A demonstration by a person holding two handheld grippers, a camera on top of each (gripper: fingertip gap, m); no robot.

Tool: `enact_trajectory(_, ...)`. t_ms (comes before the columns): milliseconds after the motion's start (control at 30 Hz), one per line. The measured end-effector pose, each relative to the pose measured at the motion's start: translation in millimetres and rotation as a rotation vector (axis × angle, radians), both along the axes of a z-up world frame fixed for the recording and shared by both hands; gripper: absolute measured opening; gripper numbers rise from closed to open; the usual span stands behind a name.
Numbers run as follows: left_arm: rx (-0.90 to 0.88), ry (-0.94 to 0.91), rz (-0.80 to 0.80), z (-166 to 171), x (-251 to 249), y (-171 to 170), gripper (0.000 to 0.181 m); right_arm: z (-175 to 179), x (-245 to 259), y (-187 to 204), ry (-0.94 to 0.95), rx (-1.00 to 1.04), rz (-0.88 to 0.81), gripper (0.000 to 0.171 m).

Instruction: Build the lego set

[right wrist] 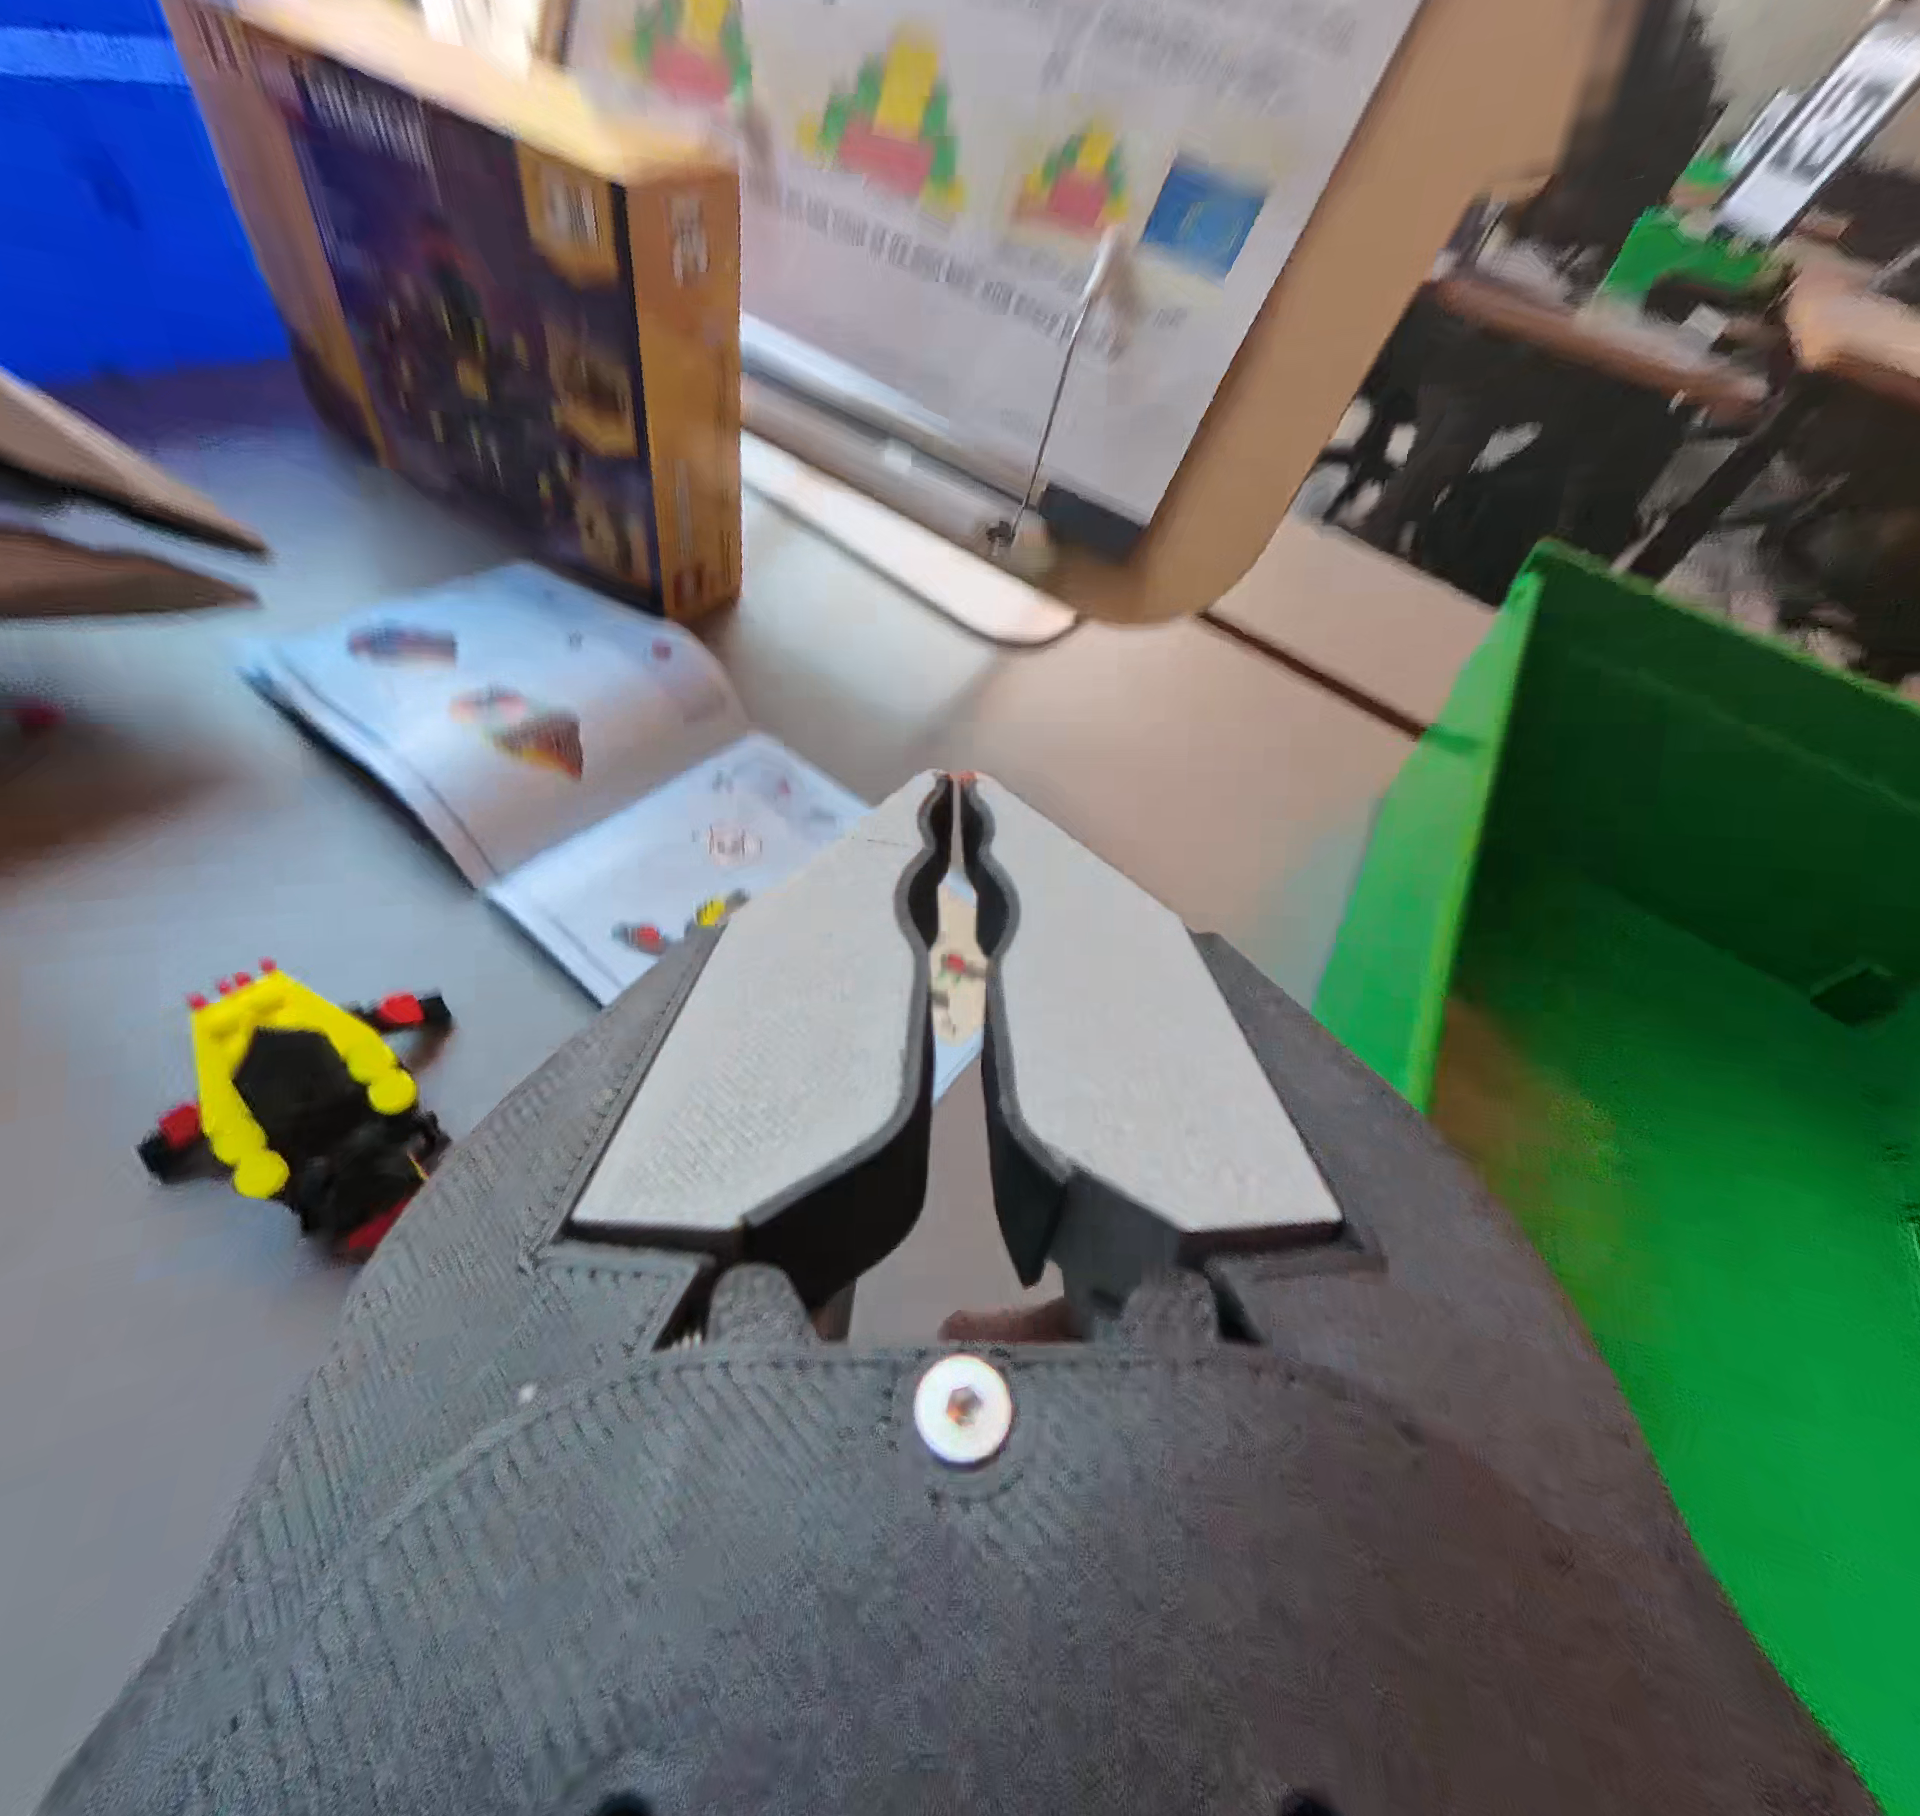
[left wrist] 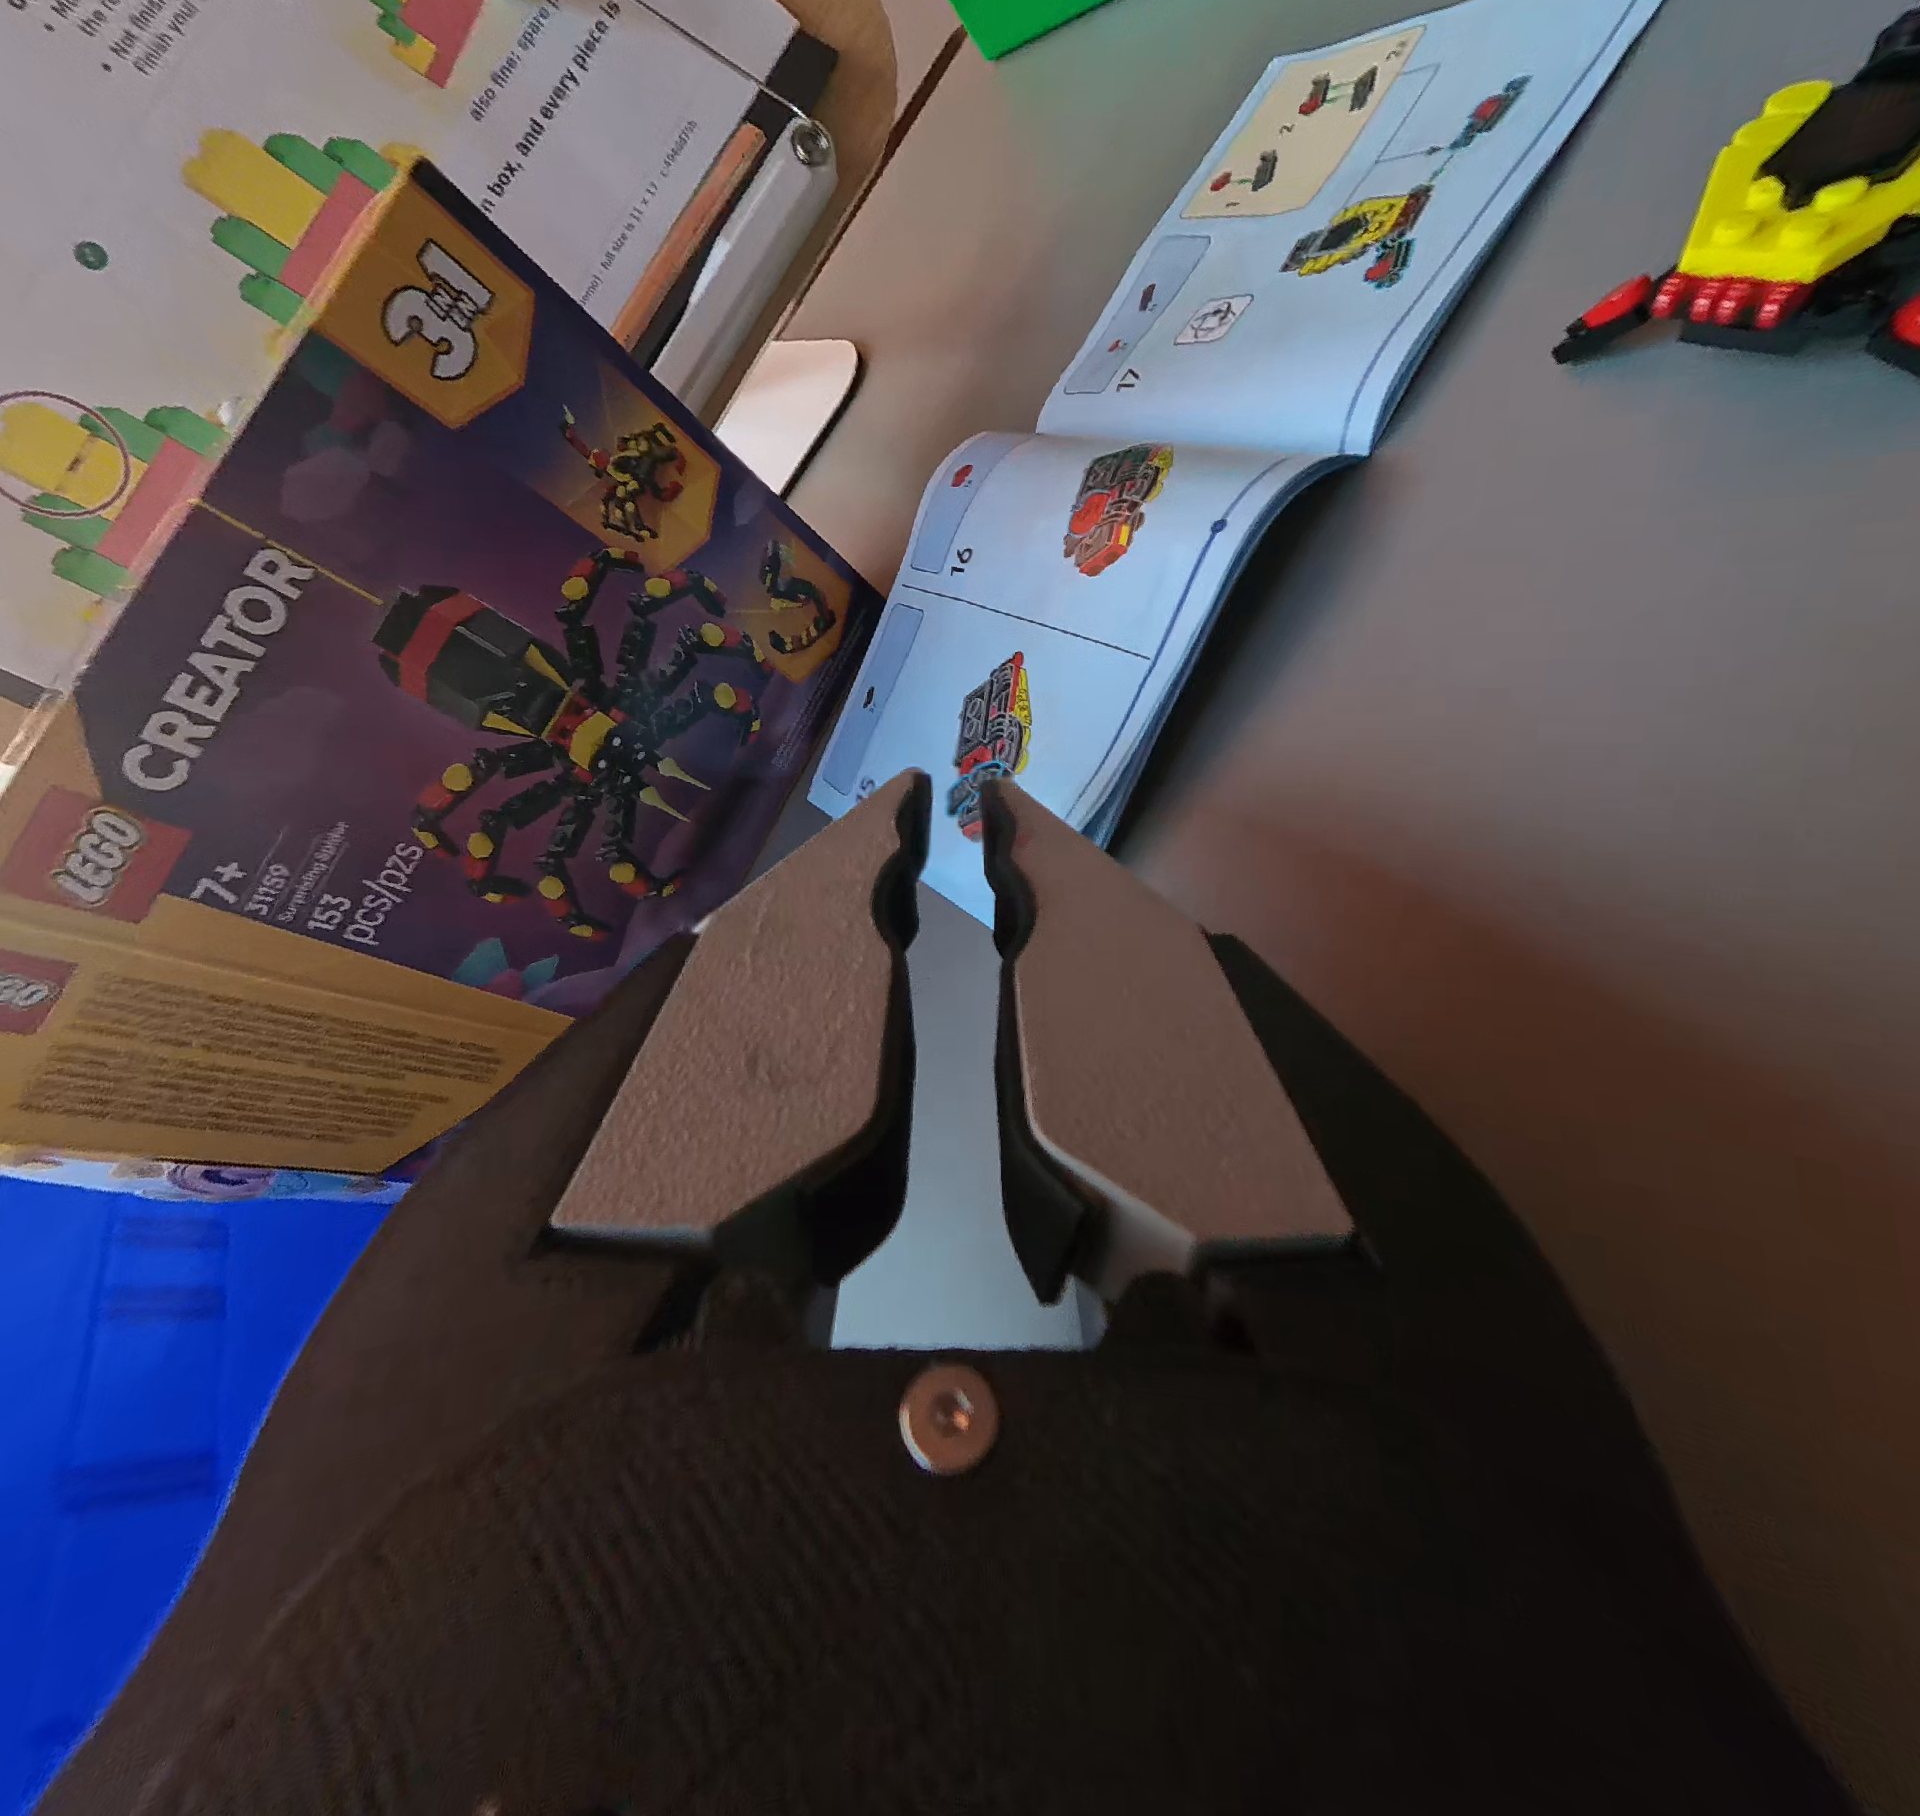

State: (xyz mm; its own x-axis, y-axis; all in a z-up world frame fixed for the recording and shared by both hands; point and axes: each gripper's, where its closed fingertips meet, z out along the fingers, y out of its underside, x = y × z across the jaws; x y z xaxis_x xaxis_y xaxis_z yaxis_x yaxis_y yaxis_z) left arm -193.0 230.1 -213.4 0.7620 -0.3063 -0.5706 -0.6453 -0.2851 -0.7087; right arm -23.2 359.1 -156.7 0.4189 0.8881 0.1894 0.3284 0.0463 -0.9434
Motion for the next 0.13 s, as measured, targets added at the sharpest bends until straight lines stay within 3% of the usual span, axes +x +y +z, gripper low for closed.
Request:
enact_trajectory(33, 0.023, -0.012, 0.003, 4, 0, 1, 0.006, 15, 5, 0, 0.083, 0.012, -0.002, 0.000)
enact_trajectory(133, 0.092, -0.065, 0.010, 18, -1, 2, 0.001, 42, 20, 4, 0.219, 0.045, -0.038, 0.002)
